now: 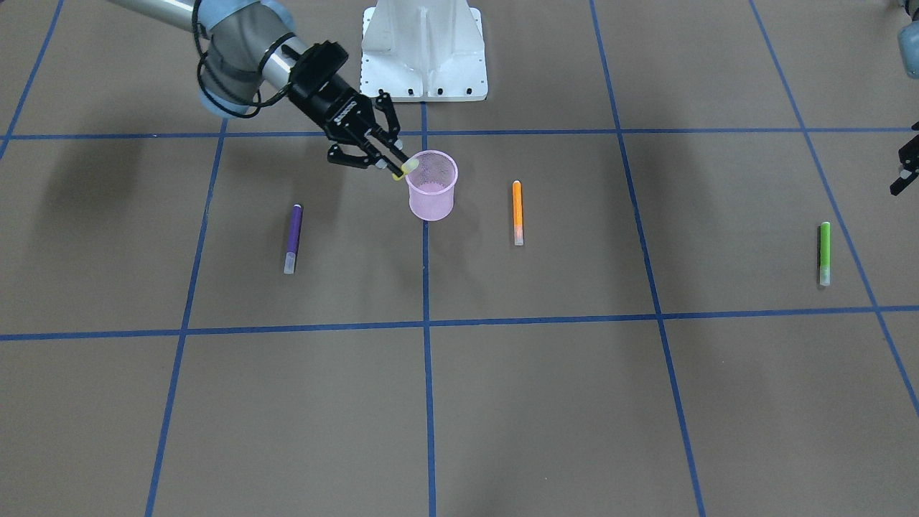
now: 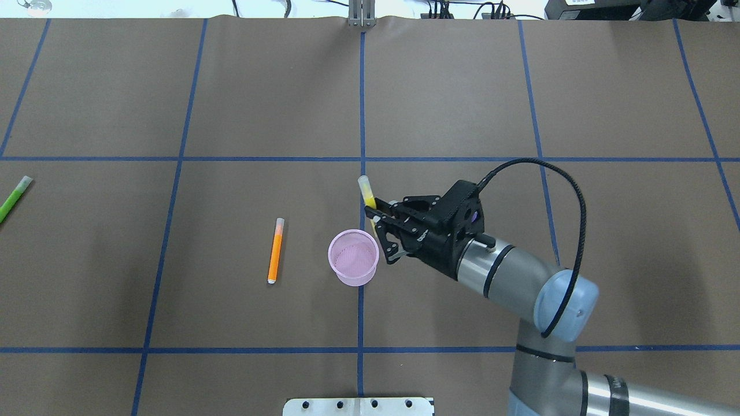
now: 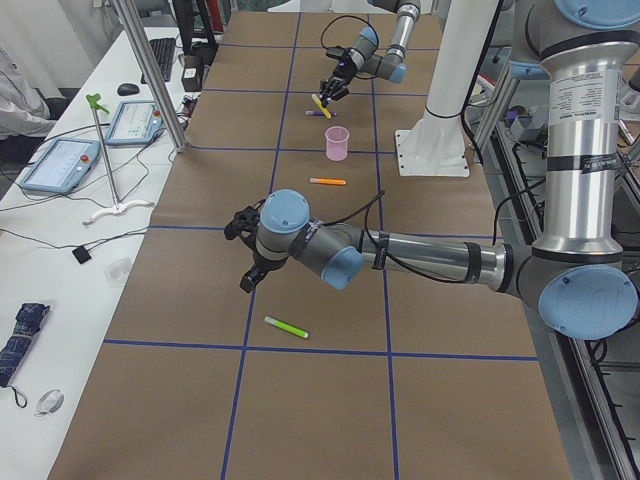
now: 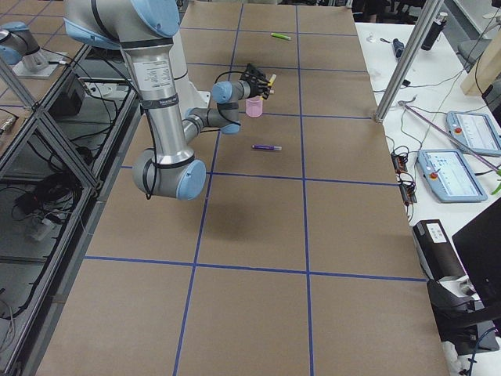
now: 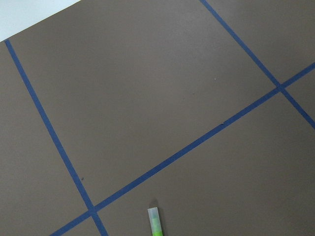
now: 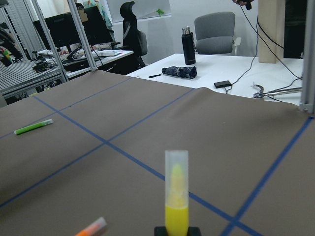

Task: Collect pens into pen holder
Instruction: 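Lower the yellow highlighter into the cup and open the right gripper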

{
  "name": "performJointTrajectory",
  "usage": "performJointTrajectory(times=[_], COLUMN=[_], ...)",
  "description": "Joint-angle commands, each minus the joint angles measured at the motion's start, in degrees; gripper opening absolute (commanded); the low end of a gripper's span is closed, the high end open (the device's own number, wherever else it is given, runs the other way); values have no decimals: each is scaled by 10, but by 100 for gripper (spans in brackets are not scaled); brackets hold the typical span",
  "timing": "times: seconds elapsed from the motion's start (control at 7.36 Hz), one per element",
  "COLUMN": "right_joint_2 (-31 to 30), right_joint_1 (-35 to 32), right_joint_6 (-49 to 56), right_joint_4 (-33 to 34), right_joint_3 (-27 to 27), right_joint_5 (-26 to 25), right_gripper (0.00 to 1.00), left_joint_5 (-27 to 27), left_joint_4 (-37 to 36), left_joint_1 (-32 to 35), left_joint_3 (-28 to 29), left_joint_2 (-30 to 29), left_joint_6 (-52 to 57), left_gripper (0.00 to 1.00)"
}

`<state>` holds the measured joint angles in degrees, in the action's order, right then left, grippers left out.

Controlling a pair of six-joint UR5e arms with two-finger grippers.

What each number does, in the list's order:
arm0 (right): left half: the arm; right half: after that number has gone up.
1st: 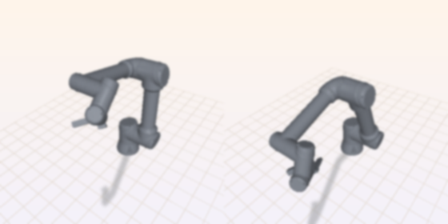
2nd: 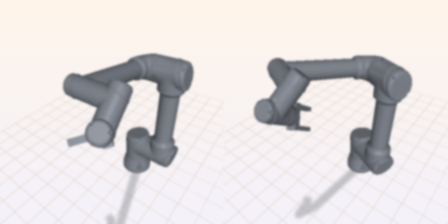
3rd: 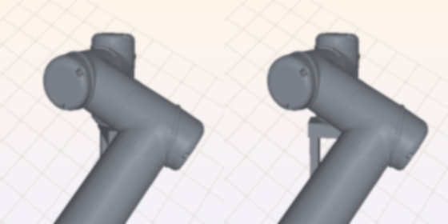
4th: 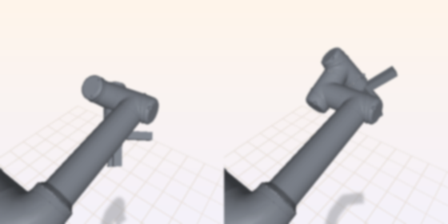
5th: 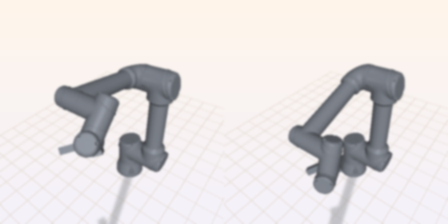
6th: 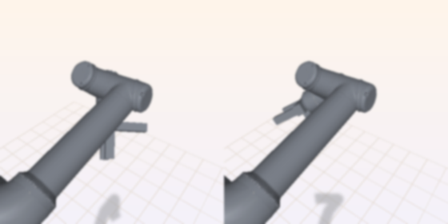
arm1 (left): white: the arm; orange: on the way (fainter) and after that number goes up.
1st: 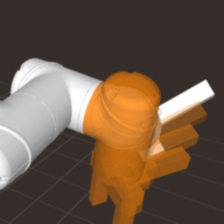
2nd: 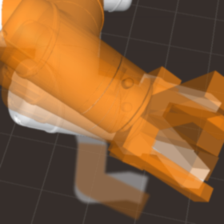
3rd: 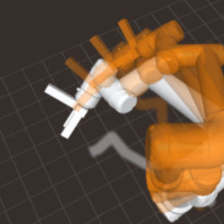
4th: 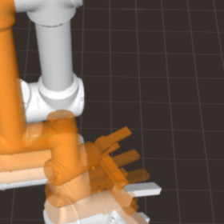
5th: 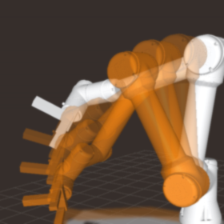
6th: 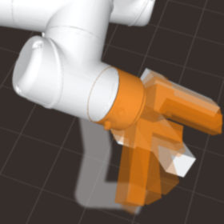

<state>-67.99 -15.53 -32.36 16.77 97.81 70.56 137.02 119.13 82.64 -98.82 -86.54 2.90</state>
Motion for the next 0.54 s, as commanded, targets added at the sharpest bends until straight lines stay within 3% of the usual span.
performJointTrajectory(times=[0.0, 0.41], right_joint_2=[30, 55], right_joint_1=[39, 38], right_joint_6=[19, 63], right_joint_4=[16, 14], right_joint_3=[-13, -55], right_joint_5=[-43, -63], right_gripper=[0, 0], left_joint_5=[0, 0], left_joint_4=[0, 0], left_joint_1=[0, 0], left_joint_3=[0, 0], left_joint_2=[3, 6], left_joint_6=[0, 0], left_gripper=[100, 100])
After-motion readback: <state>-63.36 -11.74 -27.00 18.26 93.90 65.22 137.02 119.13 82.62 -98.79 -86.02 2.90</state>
